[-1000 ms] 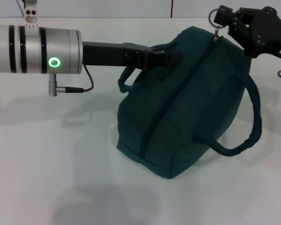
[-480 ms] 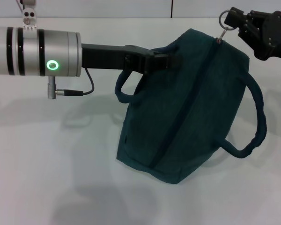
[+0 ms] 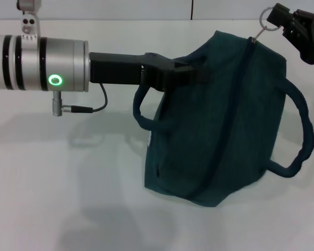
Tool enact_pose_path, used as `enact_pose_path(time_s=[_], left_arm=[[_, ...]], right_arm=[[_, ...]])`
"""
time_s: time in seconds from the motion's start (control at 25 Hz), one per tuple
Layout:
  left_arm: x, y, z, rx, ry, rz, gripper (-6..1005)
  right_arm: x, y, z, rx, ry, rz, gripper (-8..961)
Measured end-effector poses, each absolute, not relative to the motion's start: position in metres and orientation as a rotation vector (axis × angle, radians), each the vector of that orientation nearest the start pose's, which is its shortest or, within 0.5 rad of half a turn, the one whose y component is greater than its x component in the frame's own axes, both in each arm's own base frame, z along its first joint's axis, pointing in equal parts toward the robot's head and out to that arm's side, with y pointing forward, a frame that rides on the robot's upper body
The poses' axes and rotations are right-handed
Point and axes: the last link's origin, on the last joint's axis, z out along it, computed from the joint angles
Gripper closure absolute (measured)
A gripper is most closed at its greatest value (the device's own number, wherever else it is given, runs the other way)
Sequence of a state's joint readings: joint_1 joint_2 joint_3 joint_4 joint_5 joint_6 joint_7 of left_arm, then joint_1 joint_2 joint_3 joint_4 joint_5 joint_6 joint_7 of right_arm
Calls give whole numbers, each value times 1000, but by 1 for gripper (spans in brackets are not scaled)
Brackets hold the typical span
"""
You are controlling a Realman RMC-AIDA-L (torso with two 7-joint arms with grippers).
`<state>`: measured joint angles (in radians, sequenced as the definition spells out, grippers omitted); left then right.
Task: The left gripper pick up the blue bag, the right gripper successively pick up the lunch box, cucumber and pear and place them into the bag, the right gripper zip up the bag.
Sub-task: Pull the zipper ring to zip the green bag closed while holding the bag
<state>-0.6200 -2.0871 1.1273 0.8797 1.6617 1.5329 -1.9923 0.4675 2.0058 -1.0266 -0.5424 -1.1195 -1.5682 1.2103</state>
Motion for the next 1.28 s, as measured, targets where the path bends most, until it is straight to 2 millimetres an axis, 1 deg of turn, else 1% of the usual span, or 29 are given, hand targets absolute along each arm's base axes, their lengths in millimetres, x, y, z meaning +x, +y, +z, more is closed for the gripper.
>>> enact_pose_path(time_s=[0.32, 0.52, 0.68, 0.92, 1.08, 1.28], left_arm=[[-136, 343, -23, -3003, -882, -883, 952], [-129, 339, -28, -3047, -817, -898, 952], [-124, 337, -29, -3069, -761, -905, 952], [-117, 332, -31, -3132, -637, -909, 953], [-113, 330, -32, -3162, -592, -903, 953], [-113, 327, -34, -3181, -573, -901, 953]], right_arm=[[226, 342, 49, -2307, 466, 1398, 909], [230, 343, 49, -2306, 622, 1445, 908], [232, 345, 47, -2299, 817, 1502, 908], [238, 345, 43, -2286, 1016, 1523, 907], [242, 344, 43, -2274, 1094, 1531, 907], [243, 342, 46, -2277, 1113, 1547, 907]])
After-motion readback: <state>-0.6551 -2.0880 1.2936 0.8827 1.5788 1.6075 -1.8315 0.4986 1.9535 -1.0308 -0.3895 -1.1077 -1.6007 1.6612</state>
